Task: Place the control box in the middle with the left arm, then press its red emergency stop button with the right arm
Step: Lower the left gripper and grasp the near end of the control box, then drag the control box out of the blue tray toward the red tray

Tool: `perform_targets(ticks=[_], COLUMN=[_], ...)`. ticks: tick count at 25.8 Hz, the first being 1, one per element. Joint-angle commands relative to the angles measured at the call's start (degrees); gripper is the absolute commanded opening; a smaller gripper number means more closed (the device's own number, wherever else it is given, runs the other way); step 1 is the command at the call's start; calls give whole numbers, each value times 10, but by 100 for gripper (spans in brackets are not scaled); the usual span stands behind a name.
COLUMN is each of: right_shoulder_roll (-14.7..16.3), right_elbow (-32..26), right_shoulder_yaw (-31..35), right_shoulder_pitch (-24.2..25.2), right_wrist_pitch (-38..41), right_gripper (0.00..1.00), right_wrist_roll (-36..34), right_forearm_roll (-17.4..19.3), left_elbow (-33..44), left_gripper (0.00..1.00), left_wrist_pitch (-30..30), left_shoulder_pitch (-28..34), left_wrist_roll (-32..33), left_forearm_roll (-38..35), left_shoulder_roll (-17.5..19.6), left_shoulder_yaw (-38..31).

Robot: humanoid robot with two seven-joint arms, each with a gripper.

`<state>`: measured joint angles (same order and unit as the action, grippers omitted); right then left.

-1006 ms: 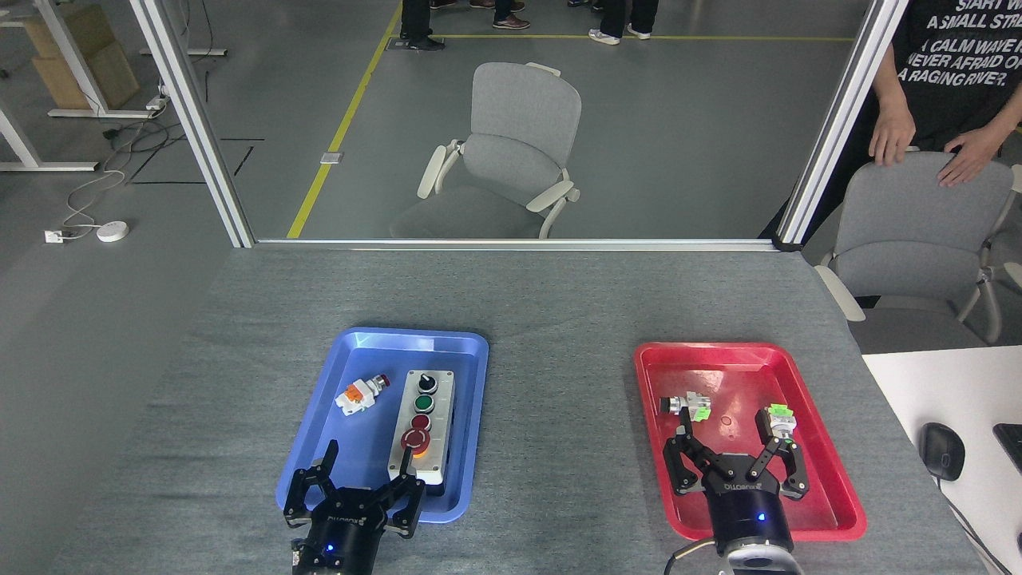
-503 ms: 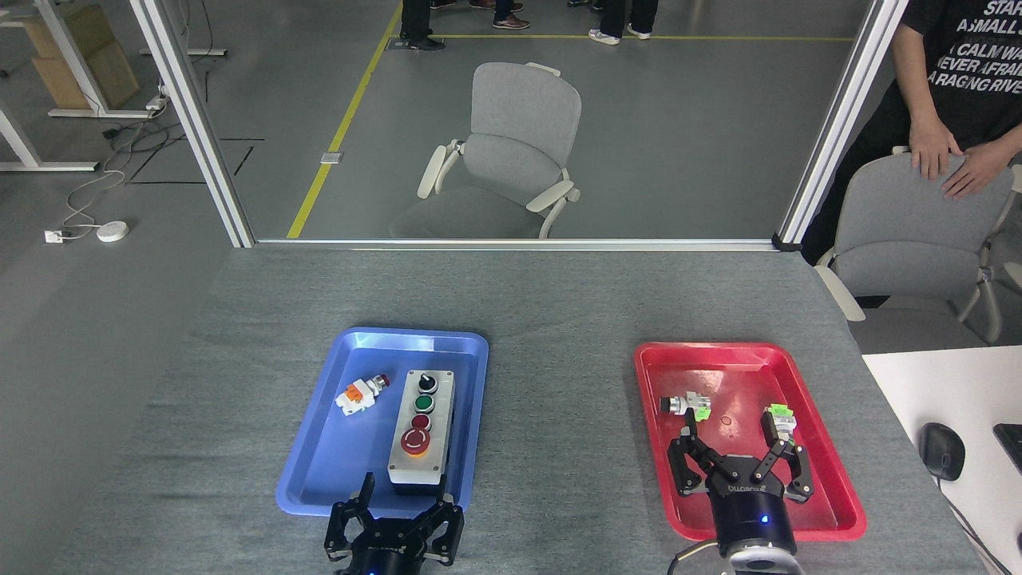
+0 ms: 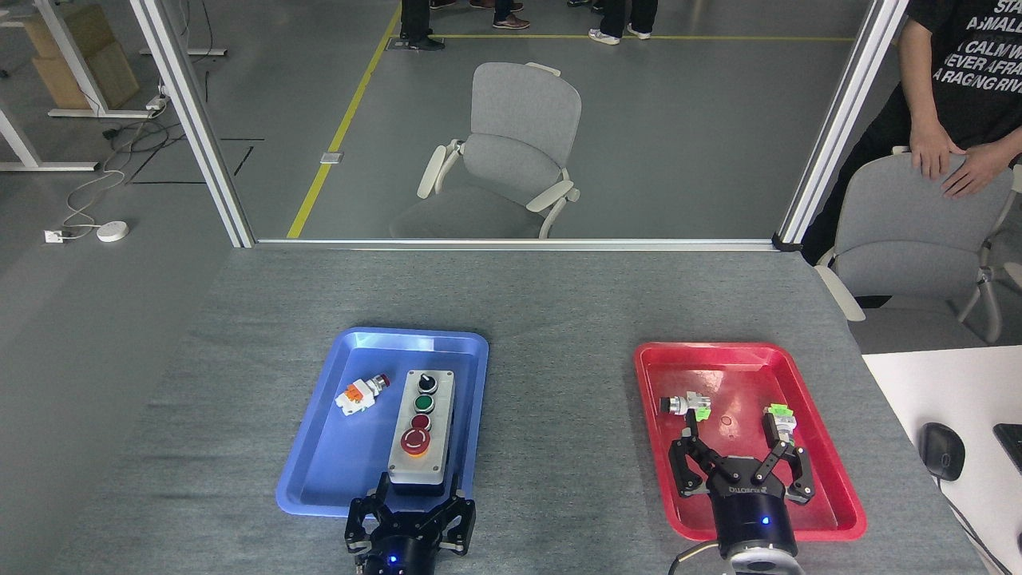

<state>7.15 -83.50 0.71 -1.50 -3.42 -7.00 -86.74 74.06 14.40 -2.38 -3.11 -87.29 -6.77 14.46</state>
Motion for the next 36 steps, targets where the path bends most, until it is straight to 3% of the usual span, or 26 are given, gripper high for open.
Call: perform_targets(ticks=[1, 26, 30, 31, 33, 35, 36], right_shoulder_roll=[1, -2, -2, -2, -1, -1, -1], right_elbow=[0, 0, -4, -4, -4, -4, -4], right_shoulder_yaw=[0, -4, -9, -9, -9, -9, -9], right_shoulder_pitch=[1, 4, 4, 4, 4, 4, 5], right_wrist_pitch=[0, 1, 1, 1, 1, 1, 1], right_gripper=[98, 98, 98, 98, 98, 98, 98], right_wrist_roll=[-1, -3, -3, -3, -3, -3, -3], right_forearm_roll=[0, 0, 0, 0, 0, 0, 0], left_elbow=[-11, -179, -197, -197, -198, -198, -197], left_gripper=[98, 95, 74, 65, 36, 24, 14], left_wrist_pitch=[4, 5, 0, -3, -5, -8, -10], left_shoulder_pitch=[-12, -142, -156, -157, -156, -157, -157], left_wrist_roll=[6, 6, 7, 8, 7, 7, 7], left_forearm_roll=[1, 29, 33, 33, 35, 36, 36], left_shoulder_roll=[0, -3, 0, 2, 5, 5, 6], left_shoulder_yaw=[0, -7, -6, -6, -6, -6, -6])
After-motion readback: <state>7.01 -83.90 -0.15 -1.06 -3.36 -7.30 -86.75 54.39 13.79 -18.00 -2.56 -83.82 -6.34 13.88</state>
